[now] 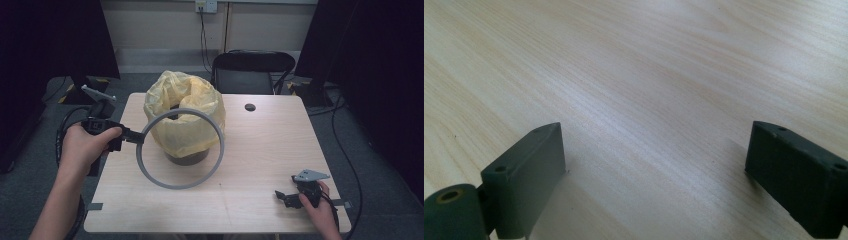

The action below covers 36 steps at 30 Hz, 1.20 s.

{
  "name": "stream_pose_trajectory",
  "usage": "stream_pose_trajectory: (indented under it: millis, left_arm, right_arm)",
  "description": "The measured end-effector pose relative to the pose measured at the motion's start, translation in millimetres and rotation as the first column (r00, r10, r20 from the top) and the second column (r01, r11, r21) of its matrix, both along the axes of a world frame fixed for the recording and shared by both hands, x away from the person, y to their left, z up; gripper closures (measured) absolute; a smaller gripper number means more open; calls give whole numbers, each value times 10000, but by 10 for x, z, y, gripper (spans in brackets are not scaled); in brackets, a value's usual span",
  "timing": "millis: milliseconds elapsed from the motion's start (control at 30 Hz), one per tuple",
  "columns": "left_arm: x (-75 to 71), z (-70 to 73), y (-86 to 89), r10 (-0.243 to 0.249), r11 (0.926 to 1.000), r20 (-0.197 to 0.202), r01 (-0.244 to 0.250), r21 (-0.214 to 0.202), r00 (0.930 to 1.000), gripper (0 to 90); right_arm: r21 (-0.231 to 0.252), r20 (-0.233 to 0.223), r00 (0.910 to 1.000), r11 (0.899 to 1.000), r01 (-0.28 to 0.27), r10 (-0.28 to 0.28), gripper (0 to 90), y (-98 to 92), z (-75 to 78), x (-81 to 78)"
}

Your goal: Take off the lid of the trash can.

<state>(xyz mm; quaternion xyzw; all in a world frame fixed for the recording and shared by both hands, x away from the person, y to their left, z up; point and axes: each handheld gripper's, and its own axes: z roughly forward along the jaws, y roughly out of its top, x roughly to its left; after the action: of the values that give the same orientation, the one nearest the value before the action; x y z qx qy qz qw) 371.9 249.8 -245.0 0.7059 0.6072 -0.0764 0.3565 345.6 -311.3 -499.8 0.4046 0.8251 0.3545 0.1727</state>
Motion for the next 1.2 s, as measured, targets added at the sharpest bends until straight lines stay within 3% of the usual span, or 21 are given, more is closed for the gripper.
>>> stream_pose_trajectory:
  millis: [267,800,933,1033,1200]
  left_arm:
    - [-97,49,67,16,10000,-3,-16,70,10000,838]
    - [-300,-120,176,-410,9988,-48,408,-277,9991,837]
    - [-324,-224,235,-322,9991,-261,315,-274,9991,837]
    - [-320,-341,281,-581,9983,-351,576,-131,9977,836]
    - [-327,-561,282,-546,9985,-832,539,-108,9950,831]
  right_arm:
    - [-4,4,10000,10000,-1,1,81,1,0,1]
    - [-1,1,10000,10000,1,-1,81,1,0,1]
    - [3,-6,10000,10000,7,-7,81,1,0,0]
    - [6,-26,10000,10000,19,-19,81,2,1,-1]
    - [-1,-30,10000,10000,8,-8,81,1,1,-1]
